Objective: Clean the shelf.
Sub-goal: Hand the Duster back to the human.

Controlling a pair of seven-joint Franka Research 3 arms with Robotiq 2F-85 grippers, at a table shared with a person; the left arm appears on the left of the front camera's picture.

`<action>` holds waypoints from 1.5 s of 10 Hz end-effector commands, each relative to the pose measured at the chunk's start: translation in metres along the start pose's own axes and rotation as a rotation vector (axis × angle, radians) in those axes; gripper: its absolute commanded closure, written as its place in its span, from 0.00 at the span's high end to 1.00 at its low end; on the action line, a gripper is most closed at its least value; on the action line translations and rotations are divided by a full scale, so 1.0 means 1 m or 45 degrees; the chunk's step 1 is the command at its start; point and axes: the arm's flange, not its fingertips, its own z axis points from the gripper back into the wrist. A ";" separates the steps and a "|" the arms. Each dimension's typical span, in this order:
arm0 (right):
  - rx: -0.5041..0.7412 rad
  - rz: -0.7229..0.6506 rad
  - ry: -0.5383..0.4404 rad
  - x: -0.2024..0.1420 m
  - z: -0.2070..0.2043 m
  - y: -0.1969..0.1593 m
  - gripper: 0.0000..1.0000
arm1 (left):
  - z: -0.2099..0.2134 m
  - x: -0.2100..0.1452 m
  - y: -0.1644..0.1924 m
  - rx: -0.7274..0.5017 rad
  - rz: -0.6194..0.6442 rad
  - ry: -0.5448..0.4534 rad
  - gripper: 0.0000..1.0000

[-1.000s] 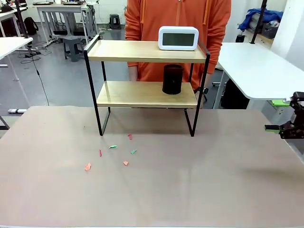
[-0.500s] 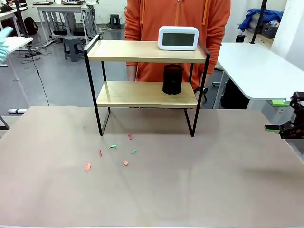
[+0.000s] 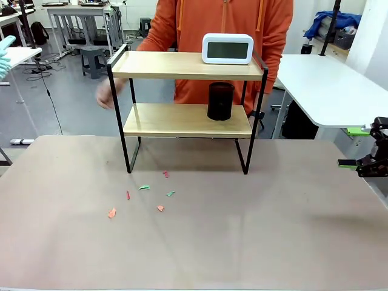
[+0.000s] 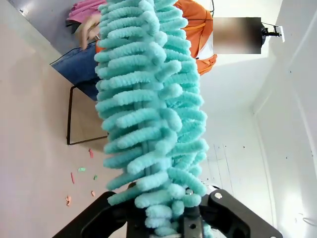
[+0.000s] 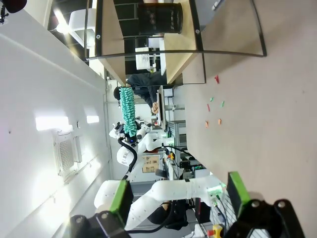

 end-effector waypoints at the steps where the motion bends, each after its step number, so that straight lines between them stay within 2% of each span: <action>1: -0.004 0.010 0.014 0.002 0.003 0.003 1.00 | 0.000 -0.001 -0.002 0.004 -0.032 0.000 0.00; 6: -0.004 0.010 0.014 0.002 0.003 0.003 1.00 | 0.000 -0.001 -0.002 0.004 -0.032 0.000 0.00; 7: -0.004 0.010 0.014 0.002 0.003 0.003 1.00 | 0.000 0.000 -0.001 0.000 -0.002 0.000 0.17; 8: -0.004 0.010 0.014 0.002 0.003 0.003 1.00 | -0.004 -0.001 -0.001 -0.018 0.012 0.030 0.17; 11: -0.004 0.010 0.014 0.002 0.003 0.003 1.00 | -0.019 -0.007 -0.001 -0.029 0.005 0.249 0.17; 15: -0.004 0.010 0.014 0.002 0.003 0.003 1.00 | -0.033 -0.005 -0.004 -0.020 0.007 0.243 0.17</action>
